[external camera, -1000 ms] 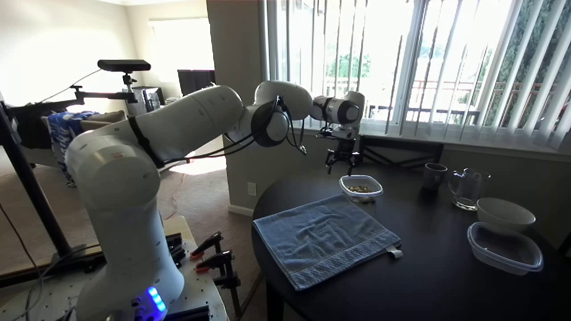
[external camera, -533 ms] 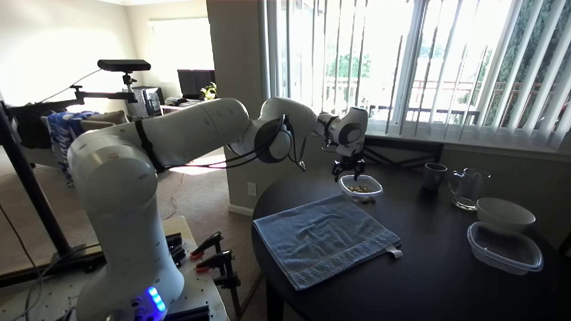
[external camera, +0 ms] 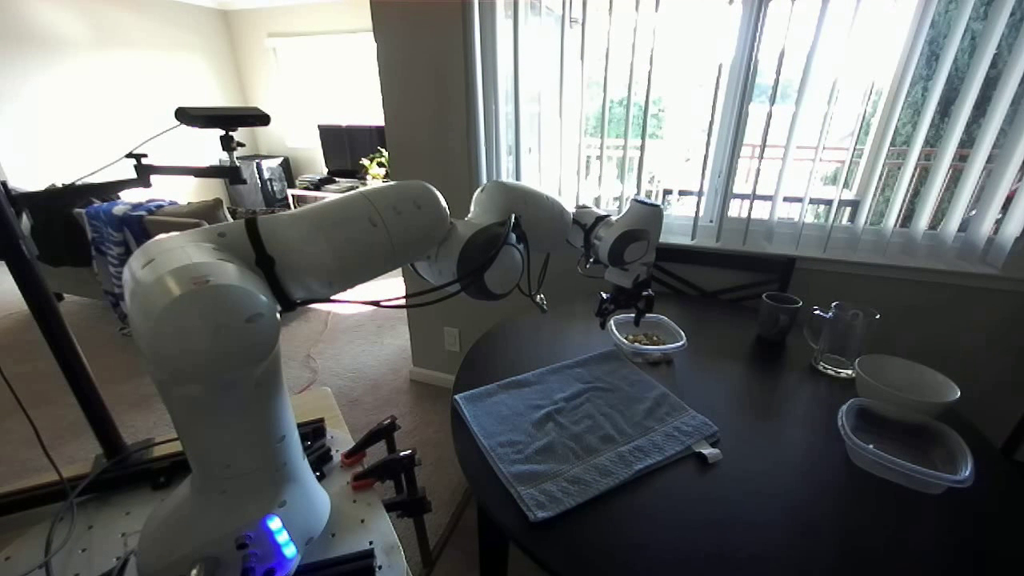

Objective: Pour the candy out of the bowl and onto the blue towel.

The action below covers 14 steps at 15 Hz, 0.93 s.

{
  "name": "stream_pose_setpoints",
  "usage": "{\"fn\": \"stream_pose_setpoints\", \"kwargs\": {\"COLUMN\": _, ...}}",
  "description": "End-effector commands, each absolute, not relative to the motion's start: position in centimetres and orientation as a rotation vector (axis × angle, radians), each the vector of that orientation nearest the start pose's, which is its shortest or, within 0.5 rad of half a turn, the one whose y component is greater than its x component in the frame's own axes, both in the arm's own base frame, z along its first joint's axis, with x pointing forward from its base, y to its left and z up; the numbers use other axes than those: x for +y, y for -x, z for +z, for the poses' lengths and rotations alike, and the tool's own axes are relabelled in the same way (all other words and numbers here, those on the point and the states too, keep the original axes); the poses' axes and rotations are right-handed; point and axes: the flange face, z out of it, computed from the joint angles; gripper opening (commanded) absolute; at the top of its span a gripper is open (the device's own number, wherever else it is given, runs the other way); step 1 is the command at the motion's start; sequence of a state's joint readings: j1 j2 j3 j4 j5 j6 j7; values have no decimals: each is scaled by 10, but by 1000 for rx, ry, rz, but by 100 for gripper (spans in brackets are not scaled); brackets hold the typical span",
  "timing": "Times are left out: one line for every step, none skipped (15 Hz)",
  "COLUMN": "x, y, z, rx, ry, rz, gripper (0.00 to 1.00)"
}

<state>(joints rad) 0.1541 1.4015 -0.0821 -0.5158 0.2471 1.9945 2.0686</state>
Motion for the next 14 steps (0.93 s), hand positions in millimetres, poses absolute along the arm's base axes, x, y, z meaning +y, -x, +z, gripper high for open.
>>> {"fn": "stream_pose_setpoints", "kwargs": {"x": 110, "y": -806, "z": 161, "rx": 2486, "ry": 1623, "rz": 159, "gripper": 74}}
{"fn": "stream_pose_setpoints", "kwargs": {"x": 110, "y": -805, "z": 161, "rx": 2490, "ry": 1634, "rz": 162, "gripper": 67}}
{"fn": "stream_pose_setpoints", "kwargs": {"x": 109, "y": -805, "z": 161, "rx": 2496, "ry": 1636, "rz": 161, "gripper": 60}}
{"fn": "stream_pose_setpoints", "kwargs": {"x": 109, "y": -805, "z": 162, "rx": 2497, "ry": 1644, "rz": 161, "gripper": 54}}
{"fn": "stream_pose_setpoints", "kwargs": {"x": 109, "y": -804, "z": 163, "rx": 2497, "ry": 1650, "rz": 166, "gripper": 47}}
{"fn": "stream_pose_setpoints", "kwargs": {"x": 108, "y": -804, "z": 164, "rx": 2497, "ry": 1652, "rz": 172, "gripper": 41}}
{"fn": "stream_pose_setpoints", "kwargs": {"x": 107, "y": -803, "z": 165, "rx": 2497, "ry": 1653, "rz": 176, "gripper": 34}}
{"fn": "stream_pose_setpoints", "kwargs": {"x": 109, "y": -804, "z": 164, "rx": 2496, "ry": 1659, "rz": 184, "gripper": 27}}
{"fn": "stream_pose_setpoints", "kwargs": {"x": 109, "y": -804, "z": 164, "rx": 2497, "ry": 1657, "rz": 184, "gripper": 22}}
{"fn": "stream_pose_setpoints", "kwargs": {"x": 108, "y": -803, "z": 163, "rx": 2500, "ry": 1657, "rz": 185, "gripper": 15}}
{"fn": "stream_pose_setpoints", "kwargs": {"x": 109, "y": -803, "z": 162, "rx": 2500, "ry": 1657, "rz": 184, "gripper": 9}}
{"fn": "stream_pose_setpoints", "kwargs": {"x": 109, "y": -803, "z": 162, "rx": 2500, "ry": 1657, "rz": 186, "gripper": 1}}
{"fn": "stream_pose_setpoints", "kwargs": {"x": 109, "y": -803, "z": 161, "rx": 2500, "ry": 1657, "rz": 185, "gripper": 2}}
{"fn": "stream_pose_setpoints", "kwargs": {"x": 109, "y": -803, "z": 162, "rx": 2501, "ry": 1656, "rz": 185, "gripper": 0}}
